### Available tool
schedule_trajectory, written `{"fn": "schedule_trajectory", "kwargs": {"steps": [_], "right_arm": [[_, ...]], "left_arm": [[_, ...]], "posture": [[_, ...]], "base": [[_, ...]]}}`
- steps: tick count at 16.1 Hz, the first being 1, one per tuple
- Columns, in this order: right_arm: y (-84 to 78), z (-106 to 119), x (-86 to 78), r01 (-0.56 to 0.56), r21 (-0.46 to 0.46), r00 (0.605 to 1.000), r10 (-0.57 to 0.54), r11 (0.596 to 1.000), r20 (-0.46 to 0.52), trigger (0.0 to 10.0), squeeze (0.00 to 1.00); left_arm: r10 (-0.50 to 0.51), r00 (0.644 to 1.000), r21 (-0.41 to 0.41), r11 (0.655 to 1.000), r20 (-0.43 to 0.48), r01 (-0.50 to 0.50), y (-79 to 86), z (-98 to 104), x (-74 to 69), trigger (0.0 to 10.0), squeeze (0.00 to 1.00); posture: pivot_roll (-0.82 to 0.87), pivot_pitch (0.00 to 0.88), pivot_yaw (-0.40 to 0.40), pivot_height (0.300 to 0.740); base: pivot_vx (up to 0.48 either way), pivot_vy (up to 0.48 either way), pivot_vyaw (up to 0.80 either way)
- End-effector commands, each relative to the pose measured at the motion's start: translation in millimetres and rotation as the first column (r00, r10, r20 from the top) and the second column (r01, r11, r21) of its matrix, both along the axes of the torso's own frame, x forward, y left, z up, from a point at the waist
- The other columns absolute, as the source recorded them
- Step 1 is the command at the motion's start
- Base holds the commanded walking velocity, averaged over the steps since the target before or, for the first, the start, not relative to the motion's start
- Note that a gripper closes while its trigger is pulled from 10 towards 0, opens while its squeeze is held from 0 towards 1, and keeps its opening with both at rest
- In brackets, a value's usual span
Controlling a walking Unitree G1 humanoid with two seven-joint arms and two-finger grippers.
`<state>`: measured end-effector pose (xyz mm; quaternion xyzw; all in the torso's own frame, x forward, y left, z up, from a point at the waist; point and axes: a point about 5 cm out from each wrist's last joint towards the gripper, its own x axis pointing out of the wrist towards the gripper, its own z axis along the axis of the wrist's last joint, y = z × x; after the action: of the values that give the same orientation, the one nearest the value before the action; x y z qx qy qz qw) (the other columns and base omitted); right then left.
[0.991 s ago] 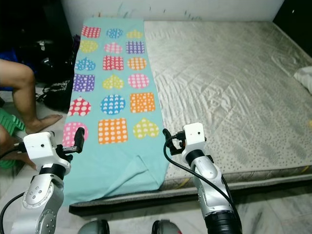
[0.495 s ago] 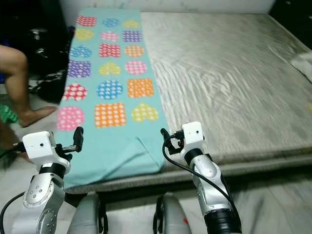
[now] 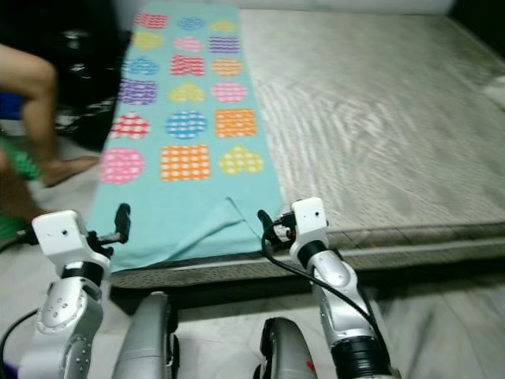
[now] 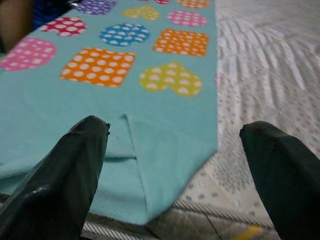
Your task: Clean up the room
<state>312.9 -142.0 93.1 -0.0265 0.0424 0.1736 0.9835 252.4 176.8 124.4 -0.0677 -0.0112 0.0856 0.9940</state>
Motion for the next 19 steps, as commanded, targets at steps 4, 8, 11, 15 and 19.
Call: {"fn": "schedule_trajectory", "kwargs": {"steps": [4,8,11,15,19], "right_arm": [[3.4,-1.4,-0.5,-0.049,-0.009,0.999,0.049,0.999,-0.007,10.0,0.0],[9.8,-3.6,-2.5,-0.134,-0.047,0.991,0.133,0.99,-0.012,10.0,0.0],[10.9,-3.5,-2.1,-0.147,-0.059,0.989,0.146,0.987,-0.006,10.0,0.0],[14.7,-2.5,-1.4,-0.173,-0.077,0.985,0.175,0.982,0.012,10.0,0.0],[16.2,-4.2,-0.8,-0.181,-0.078,0.983,0.182,0.98,0.01,10.0,0.0]], "left_arm": [[0.01,1.0,-0.001,1.0,0.004,-0.01,-0.2,1.4,-1.6,10.0,0.0],[0.015,1.0,-0.005,1.0,0.007,-0.015,0.9,3.1,-2.4,10.0,0.0],[0.005,1.0,-0.002,1.0,0.02,-0.005,0.4,5.6,-4.6,10.0,0.0],[0.0,1.0,-0.004,1.0,0.029,0.0,0.5,7.5,-7.6,10.0,0.0],[-0.002,0.999,-0.001,1.0,0.032,0.002,1.6,8.9,-7.9,10.0,0.0]], "posture": [[0.04,0.2,-0.063,0.545],[0.04,0.211,-0.066,0.541],[0.05,0.218,-0.07,0.541],[0.07,0.226,-0.074,0.541],[0.07,0.225,-0.073,0.541]], "base": [[0.0,0.0,0.0],[0.0,0.0,0.0],[0.0,0.0,0.0],[0.138,0.0,0.59],[0.336,0.0,0.19]]}}
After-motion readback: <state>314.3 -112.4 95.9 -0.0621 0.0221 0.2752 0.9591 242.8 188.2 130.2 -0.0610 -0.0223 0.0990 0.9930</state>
